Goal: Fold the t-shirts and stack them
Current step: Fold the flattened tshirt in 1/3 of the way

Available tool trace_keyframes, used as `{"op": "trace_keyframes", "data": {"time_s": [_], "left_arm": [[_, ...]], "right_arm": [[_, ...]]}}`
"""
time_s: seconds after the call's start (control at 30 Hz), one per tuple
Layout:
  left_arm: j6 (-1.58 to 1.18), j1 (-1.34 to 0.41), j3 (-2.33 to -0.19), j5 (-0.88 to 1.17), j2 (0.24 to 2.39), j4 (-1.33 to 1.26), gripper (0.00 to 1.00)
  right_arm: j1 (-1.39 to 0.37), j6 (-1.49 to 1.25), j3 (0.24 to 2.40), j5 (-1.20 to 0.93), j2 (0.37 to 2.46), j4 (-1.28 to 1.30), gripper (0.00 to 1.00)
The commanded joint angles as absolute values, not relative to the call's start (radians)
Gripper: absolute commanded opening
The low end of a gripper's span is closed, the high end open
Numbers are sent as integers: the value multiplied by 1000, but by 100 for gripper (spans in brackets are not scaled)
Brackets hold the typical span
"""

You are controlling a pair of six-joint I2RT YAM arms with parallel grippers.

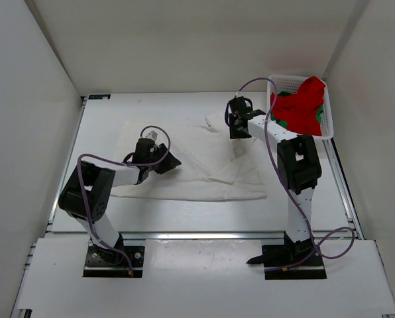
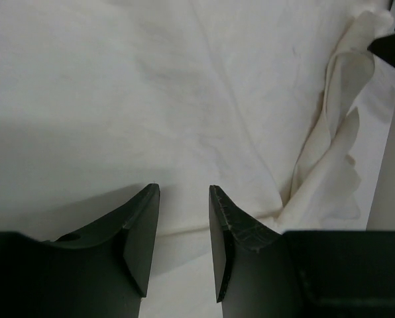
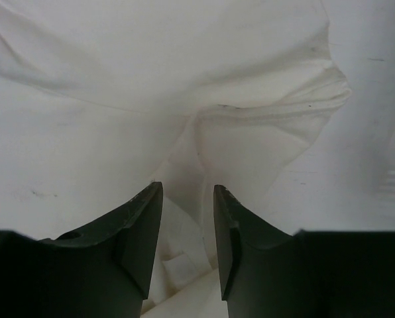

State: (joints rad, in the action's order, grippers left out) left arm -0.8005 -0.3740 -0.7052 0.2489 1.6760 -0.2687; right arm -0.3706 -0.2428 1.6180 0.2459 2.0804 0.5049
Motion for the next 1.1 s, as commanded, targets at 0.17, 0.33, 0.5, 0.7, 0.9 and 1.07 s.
{"op": "trace_keyframes", "data": {"time_s": [0.17, 0.33, 0.5, 0.7, 0.9, 1.07], "left_arm": [[-865, -272, -670, 334, 1738, -374, 46], [-893, -244, -654, 342, 1744, -406, 46], [-893, -224, -649, 353, 1750, -410, 46], [-907, -178, -617, 344, 1756, -419, 46], [-922, -152, -598, 330, 1747, -426, 45], [-940, -129, -581, 353, 1747, -439, 43]], "right_arm": [[-347, -252, 1612, 226, 2072, 509, 28], [-327, -262, 1600, 157, 2083, 512, 25], [-305, -267, 1598, 130, 2083, 505, 15], [-272, -270, 1560, 162, 2026, 483, 0], [-232, -279, 1441, 250, 1898, 436, 0], [-206, -278, 1362, 328, 1819, 414, 0]]}}
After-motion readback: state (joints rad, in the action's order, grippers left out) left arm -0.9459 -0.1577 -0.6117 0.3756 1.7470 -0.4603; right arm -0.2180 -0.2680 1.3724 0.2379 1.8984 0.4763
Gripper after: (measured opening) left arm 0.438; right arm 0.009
